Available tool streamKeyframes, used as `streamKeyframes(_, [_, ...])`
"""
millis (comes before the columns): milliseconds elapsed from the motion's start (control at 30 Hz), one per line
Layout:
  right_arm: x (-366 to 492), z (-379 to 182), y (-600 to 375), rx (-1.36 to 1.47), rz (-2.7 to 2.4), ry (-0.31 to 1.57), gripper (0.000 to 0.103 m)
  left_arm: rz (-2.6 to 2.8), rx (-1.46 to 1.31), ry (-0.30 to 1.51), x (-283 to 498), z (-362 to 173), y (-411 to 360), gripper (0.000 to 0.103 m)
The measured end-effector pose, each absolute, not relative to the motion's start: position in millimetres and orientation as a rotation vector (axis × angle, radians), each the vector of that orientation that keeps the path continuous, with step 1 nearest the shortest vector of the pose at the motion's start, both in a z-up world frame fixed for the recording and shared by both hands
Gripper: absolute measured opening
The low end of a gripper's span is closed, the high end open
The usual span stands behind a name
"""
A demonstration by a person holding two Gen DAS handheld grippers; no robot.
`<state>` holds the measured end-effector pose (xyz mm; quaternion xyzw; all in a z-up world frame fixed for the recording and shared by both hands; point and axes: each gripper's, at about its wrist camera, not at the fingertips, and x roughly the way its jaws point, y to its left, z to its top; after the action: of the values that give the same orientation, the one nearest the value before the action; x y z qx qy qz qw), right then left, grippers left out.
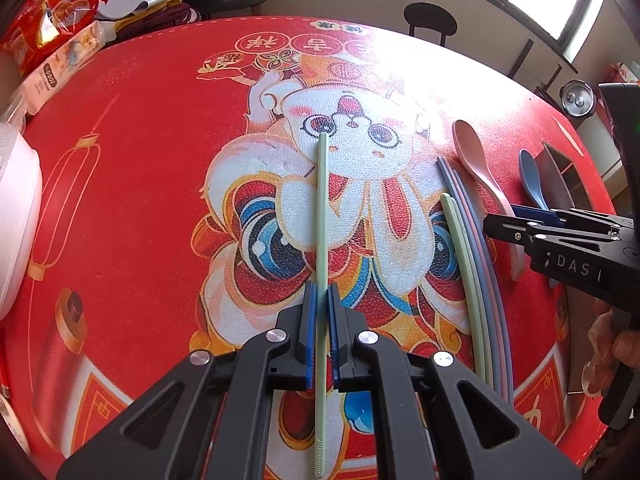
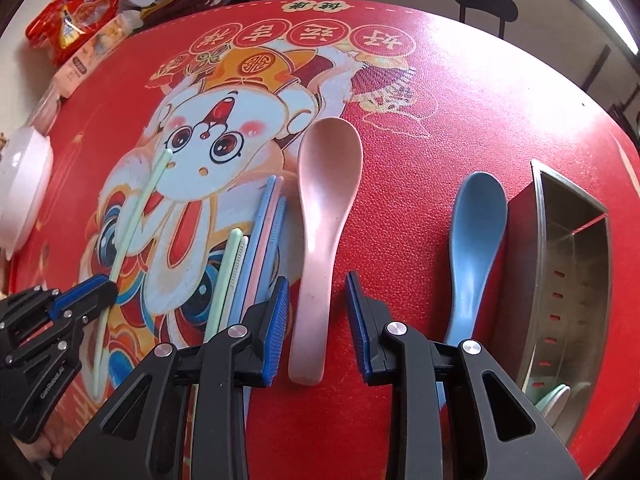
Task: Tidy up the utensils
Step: 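Grasp the pink spoon with the right tool while the left tool grasps a green chopstick, then lift the pink spoon with the right tool while the left tool carries the green chopstick toward the tray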
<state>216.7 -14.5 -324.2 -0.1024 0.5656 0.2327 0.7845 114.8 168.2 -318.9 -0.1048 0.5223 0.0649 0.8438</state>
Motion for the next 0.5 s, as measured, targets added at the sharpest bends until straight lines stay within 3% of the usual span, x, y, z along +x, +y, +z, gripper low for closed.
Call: streamKeyframes(500, [219, -322, -23, -0.166, 0.527, 1.216, 0.029, 0.137, -0.203, 1.102, 118, -318, 166, 0.008])
